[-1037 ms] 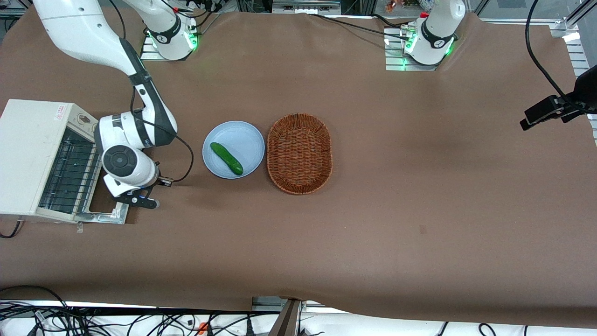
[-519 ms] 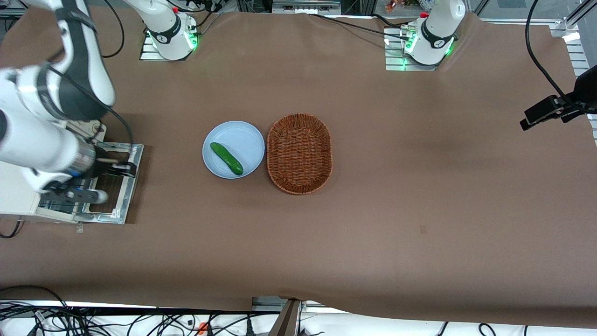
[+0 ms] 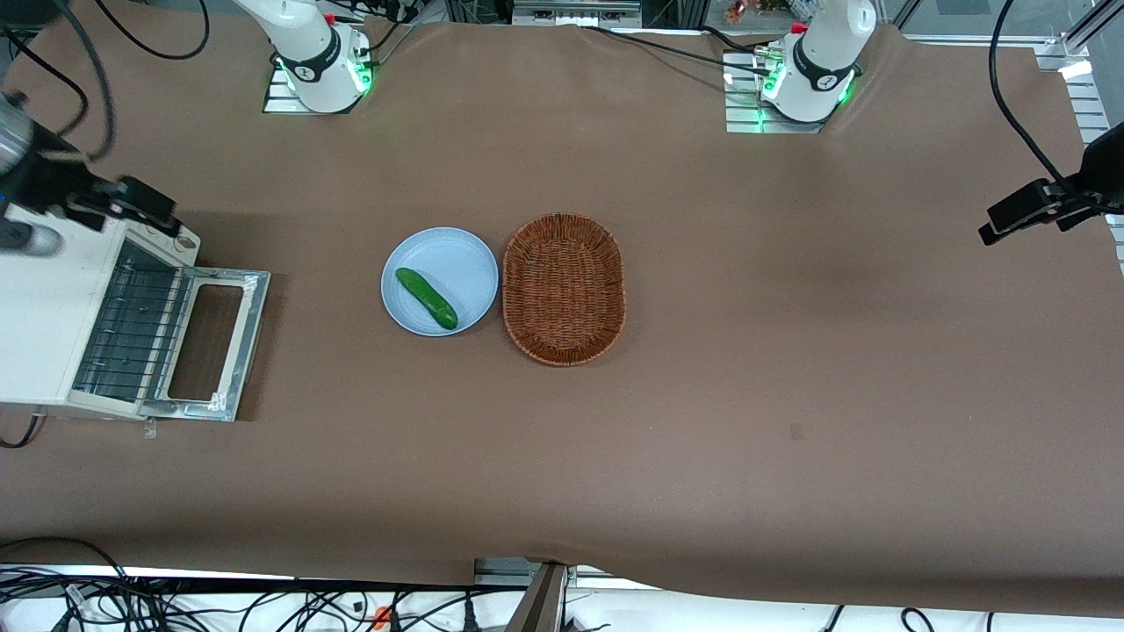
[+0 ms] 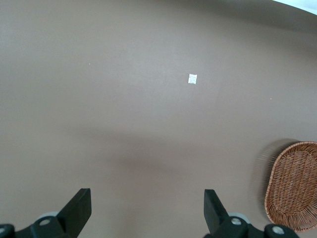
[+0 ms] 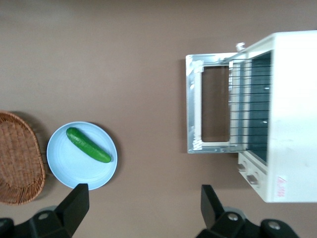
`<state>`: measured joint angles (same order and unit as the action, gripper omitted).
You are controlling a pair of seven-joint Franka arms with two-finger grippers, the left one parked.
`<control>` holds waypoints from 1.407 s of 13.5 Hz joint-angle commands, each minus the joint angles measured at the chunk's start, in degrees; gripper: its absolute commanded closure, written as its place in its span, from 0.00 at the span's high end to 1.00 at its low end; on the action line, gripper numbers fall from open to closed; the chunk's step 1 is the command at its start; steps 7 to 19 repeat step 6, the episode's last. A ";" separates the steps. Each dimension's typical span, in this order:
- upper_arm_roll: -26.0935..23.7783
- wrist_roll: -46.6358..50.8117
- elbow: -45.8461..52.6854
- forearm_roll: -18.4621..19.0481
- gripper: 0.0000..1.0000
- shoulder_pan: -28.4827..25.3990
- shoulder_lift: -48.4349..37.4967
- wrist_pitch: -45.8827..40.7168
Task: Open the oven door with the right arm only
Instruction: 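Push the door fully open and lift the right gripper away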
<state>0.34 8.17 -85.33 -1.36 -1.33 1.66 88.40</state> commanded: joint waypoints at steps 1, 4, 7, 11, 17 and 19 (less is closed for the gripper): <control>-0.51 -0.87 -3.44 -0.49 1.00 3.35 -5.08 0.11; -0.51 -0.44 -4.22 -0.14 1.00 3.62 -4.73 0.01; -0.60 -0.70 -4.49 -0.13 1.00 3.53 -4.99 0.54; -0.60 -0.70 -4.49 -0.13 1.00 3.53 -4.99 0.54; -0.60 -0.70 -4.49 -0.13 1.00 3.53 -4.99 0.54; -0.60 -0.70 -4.49 -0.13 1.00 3.53 -4.99 0.54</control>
